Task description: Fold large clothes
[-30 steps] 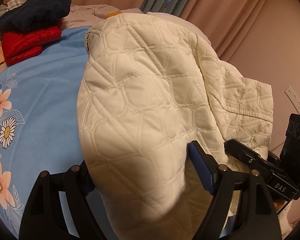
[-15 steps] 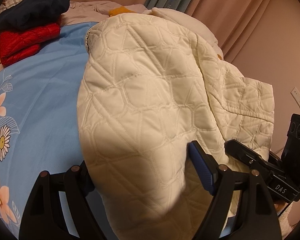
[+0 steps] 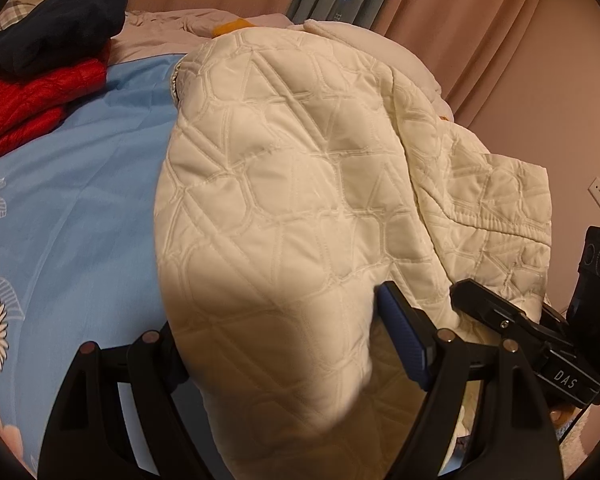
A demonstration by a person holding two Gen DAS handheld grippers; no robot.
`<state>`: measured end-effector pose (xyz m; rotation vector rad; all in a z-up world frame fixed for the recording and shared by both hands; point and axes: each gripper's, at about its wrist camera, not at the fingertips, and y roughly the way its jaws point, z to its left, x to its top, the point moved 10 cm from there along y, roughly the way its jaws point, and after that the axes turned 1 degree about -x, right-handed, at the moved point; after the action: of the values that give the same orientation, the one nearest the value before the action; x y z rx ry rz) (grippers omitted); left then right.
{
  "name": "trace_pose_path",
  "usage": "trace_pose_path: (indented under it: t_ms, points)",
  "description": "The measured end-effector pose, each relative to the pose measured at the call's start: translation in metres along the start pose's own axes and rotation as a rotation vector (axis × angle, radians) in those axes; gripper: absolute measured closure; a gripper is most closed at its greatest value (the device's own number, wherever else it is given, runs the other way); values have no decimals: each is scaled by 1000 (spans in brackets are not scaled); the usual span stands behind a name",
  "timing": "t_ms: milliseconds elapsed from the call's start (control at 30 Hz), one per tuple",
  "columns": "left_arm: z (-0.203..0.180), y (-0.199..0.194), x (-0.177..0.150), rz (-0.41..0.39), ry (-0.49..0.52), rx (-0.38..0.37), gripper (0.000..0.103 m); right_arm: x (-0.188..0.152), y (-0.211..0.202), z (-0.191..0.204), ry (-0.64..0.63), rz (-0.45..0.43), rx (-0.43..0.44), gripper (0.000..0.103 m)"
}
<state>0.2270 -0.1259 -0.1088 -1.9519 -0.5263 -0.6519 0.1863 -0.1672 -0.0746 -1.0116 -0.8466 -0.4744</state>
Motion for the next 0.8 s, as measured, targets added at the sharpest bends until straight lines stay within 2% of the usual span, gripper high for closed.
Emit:
trace_pose_path:
  t_ms: [267,800]
  points:
    - [0,4,-9,1,-1,0,22,5,14,-7,3,-2,-16,61]
    - [0,-12,-20,38,-12,12,22,3,27,-14,12,37,-31,61]
